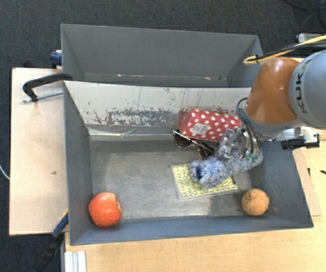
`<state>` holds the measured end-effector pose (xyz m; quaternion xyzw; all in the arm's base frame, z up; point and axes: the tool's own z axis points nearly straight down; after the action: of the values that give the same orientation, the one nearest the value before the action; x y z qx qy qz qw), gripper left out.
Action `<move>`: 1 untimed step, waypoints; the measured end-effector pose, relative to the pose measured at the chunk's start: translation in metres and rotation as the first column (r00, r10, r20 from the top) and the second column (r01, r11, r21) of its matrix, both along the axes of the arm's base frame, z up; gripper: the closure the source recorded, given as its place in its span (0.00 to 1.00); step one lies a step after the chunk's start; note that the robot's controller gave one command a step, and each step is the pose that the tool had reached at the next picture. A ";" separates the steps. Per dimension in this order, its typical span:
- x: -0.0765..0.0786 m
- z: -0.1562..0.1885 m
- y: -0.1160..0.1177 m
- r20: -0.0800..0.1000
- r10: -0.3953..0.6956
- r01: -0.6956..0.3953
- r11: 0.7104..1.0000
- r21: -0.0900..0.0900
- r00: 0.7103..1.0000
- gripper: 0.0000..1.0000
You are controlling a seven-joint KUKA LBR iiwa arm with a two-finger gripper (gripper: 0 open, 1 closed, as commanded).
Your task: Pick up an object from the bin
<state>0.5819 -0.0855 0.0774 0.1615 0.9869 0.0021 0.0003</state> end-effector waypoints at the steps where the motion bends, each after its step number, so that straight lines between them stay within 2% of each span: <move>1: 0.002 0.000 -0.002 0.014 -0.001 0.001 1.000 -0.006 1.000 0.00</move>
Offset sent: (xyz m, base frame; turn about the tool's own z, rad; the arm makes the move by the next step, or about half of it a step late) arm 0.0000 0.0000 0.0000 0.0000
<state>0.5841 -0.0876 0.0774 0.1619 0.9868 0.0001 0.0078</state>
